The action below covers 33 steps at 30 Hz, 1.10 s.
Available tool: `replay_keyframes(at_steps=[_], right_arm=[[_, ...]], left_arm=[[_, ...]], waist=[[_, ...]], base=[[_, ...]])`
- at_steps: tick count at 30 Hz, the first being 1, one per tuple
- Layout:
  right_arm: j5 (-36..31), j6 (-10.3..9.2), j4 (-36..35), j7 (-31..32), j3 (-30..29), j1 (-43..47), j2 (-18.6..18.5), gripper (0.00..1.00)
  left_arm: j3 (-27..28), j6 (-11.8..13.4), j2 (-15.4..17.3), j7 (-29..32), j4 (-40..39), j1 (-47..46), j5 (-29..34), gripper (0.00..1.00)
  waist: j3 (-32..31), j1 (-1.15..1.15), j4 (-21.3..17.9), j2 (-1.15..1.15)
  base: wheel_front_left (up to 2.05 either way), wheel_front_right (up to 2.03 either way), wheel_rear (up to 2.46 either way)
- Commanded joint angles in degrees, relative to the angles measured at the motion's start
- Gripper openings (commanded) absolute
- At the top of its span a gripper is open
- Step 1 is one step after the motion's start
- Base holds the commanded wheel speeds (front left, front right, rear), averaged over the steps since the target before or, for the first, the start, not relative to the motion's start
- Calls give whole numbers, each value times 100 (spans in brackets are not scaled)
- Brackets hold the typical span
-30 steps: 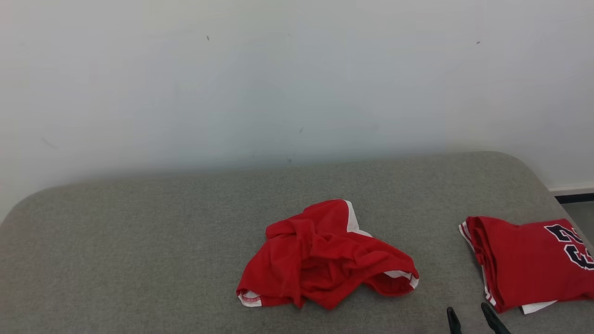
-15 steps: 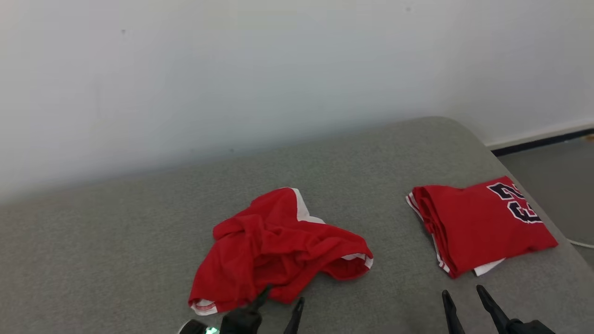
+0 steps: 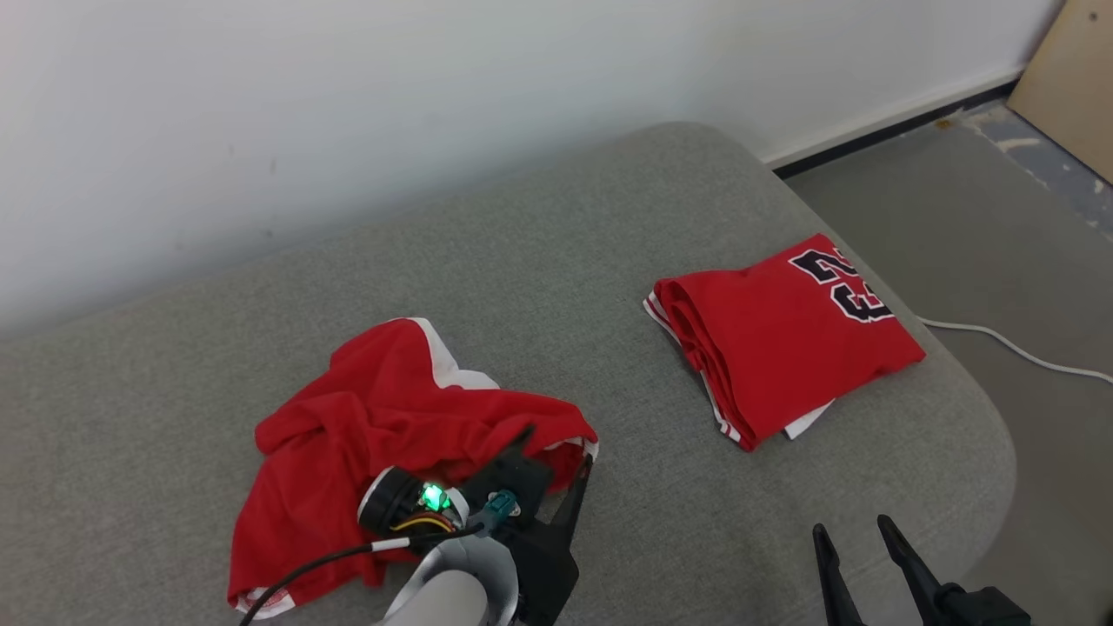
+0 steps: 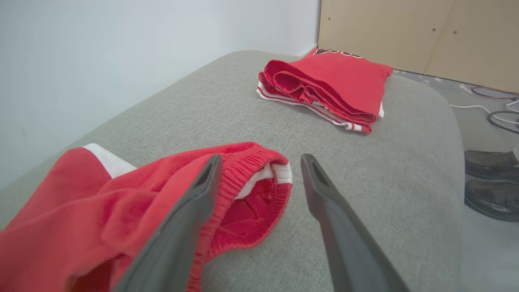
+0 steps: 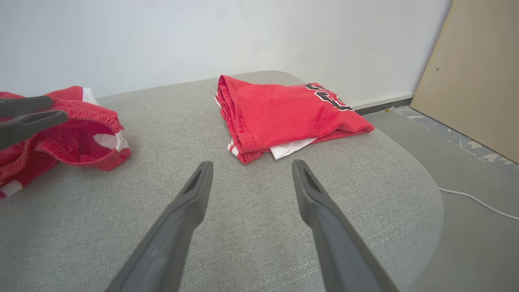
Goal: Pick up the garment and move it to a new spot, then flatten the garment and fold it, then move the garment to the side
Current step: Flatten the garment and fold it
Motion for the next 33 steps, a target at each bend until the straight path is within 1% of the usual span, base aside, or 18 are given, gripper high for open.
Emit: replay_keyframes(at_steps=[1,5,8,9,10,11,15,17,19,22,25,26,27,33], right_arm=[[-3,-14,-7,-44,22,-69,47,100],[-50,-14,11,-89,87,-141,106,100],[-38,-14,34,-119,116,-145,129,100],[-32,-14,48,-123,118,-138,128,100],[-28,-14,66,-127,117,-136,125,100],[-25,-14,80,-118,126,-140,119,100],[-11,-14,124,-93,220,-224,80,100],[17,-14,152,-39,335,-255,16,100],[29,-14,160,-9,347,-237,-25,100],[60,-14,167,15,367,-216,-68,100],[81,-14,152,45,379,-181,-102,100],[82,-14,147,55,383,-174,-111,100],[85,-14,142,57,406,-169,-120,100],[121,-14,92,105,545,-230,-147,100]], left_arm=[[-54,62,19,37,96,-126,34,100],[-279,433,14,218,675,-580,271,100],[-346,615,12,146,942,-785,279,100],[-358,652,13,113,998,-831,245,93],[-364,703,13,54,1045,-875,210,47],[-379,727,15,16,1093,-907,183,0],[-404,740,10,-189,1168,-1018,10,0],[-357,680,5,-589,727,-1214,-498,0],[-386,705,11,-695,374,-1385,-630,0],[-507,779,16,-749,17,-1503,-746,0],[-821,625,18,-532,127,-1446,-814,0],[-928,572,11,-459,184,-1390,-848,18],[-1029,515,13,-365,292,-1318,-878,100],[-1460,364,8,95,904,-1198,-951,100]], waist=[[279,-1,-250,-1],[370,-1,-285,-1],[395,-1,-296,-1],[396,-1,-296,-1],[394,-1,-294,-1],[390,-1,-290,-1],[355,-1,-261,-1],[264,-1,-197,-1],[214,-1,-134,-1],[134,-1,-23,-1],[55,-1,88,-1],[37,-1,122,-1],[24,-1,151,-1],[64,-1,153,-1]], base=[[0,0,0],[0,0,0],[0,0,0],[0,0,0],[0,0,0],[0,0,0],[0,0,0],[0,0,0],[0,0,0],[0,0,0],[0,0,0],[0,0,0],[0,0,0],[0,0,0]])
